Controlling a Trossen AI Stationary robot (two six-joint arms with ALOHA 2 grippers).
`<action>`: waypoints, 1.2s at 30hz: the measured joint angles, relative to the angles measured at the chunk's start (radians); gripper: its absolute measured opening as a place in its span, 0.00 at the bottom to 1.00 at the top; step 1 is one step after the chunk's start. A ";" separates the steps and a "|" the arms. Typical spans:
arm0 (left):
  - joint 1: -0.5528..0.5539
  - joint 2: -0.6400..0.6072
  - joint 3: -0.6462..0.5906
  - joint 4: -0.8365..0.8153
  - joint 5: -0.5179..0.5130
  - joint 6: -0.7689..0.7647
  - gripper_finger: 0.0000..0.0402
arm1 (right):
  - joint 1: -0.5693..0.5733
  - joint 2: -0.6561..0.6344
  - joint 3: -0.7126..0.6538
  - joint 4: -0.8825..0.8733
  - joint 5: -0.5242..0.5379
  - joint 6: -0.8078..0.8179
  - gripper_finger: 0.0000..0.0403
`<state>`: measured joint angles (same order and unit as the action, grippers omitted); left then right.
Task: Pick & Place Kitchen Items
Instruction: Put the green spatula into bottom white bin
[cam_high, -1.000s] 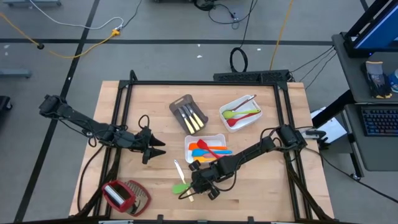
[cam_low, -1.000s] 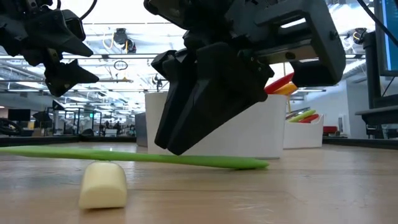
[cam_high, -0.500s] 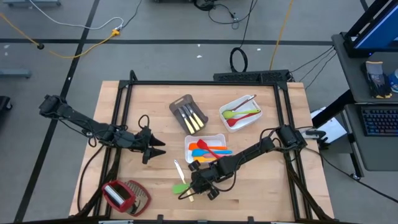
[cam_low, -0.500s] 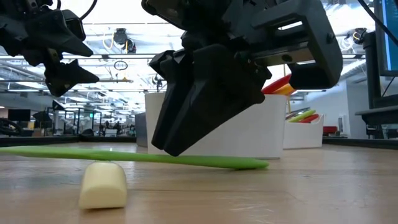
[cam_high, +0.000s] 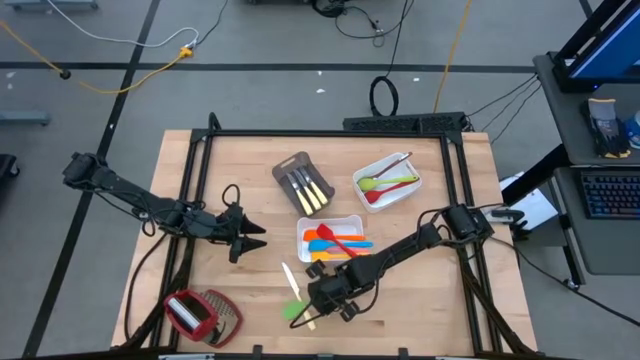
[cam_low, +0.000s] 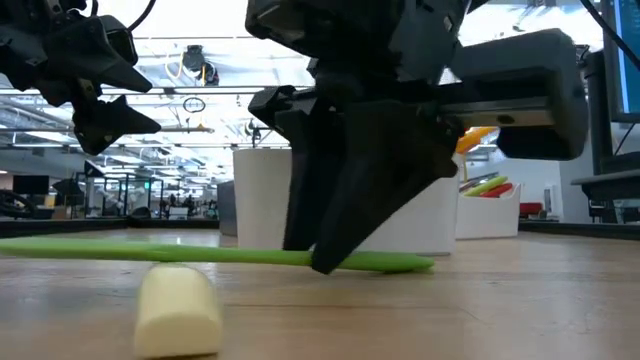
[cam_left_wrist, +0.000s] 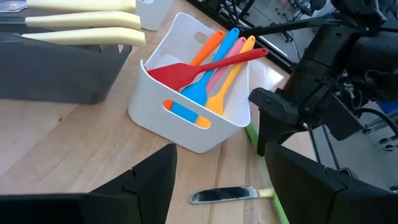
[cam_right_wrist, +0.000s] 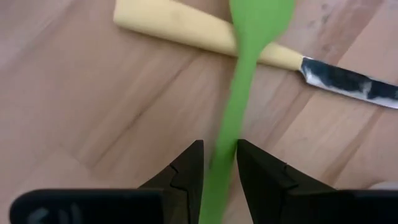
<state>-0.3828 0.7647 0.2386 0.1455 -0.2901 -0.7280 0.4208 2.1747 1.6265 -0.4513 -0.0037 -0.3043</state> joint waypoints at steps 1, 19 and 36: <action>0.000 0.000 0.000 0.000 0.000 0.000 0.62 | 0.000 0.000 0.005 -0.008 -0.002 -0.001 0.22; 0.000 0.000 0.000 0.000 0.000 -0.014 0.62 | 0.021 0.000 0.009 -0.050 0.000 -0.030 0.19; 0.000 0.000 0.000 0.000 0.000 -0.014 0.62 | 0.021 -0.006 0.012 -0.025 0.008 0.006 0.03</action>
<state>-0.3825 0.7650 0.2386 0.1459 -0.2905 -0.7422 0.4419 2.1689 1.6390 -0.4763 0.0042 -0.2987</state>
